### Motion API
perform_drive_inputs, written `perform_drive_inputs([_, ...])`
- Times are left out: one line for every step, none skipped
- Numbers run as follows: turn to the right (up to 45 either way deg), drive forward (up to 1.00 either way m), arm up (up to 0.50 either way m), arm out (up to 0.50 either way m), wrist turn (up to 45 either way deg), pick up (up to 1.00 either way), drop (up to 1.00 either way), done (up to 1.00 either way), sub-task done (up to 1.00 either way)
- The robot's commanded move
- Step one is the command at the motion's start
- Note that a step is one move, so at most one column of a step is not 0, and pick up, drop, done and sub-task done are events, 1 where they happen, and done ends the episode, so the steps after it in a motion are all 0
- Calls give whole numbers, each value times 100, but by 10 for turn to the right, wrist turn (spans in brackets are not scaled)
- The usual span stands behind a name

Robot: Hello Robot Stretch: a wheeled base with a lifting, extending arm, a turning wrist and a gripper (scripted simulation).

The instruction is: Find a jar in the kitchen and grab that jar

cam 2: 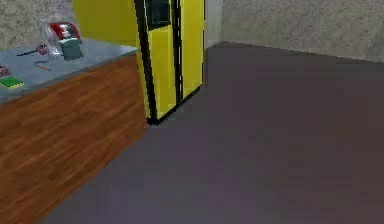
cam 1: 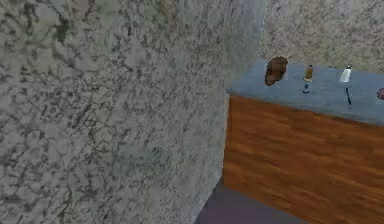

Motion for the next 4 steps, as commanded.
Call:
perform_drive_inputs([450, 0, 0, 0, 0, 0, 0, 0, 0])
perform_drive_inputs([450, 0, 0, 0, 0, 0, 0, 0, 0])
perform_drive_inputs([270, 0, 0, 0, 0, 0, 0, 0, 0])
perform_drive_inputs([30, 0, 0, 0, 0, 0, 0, 0, 0])
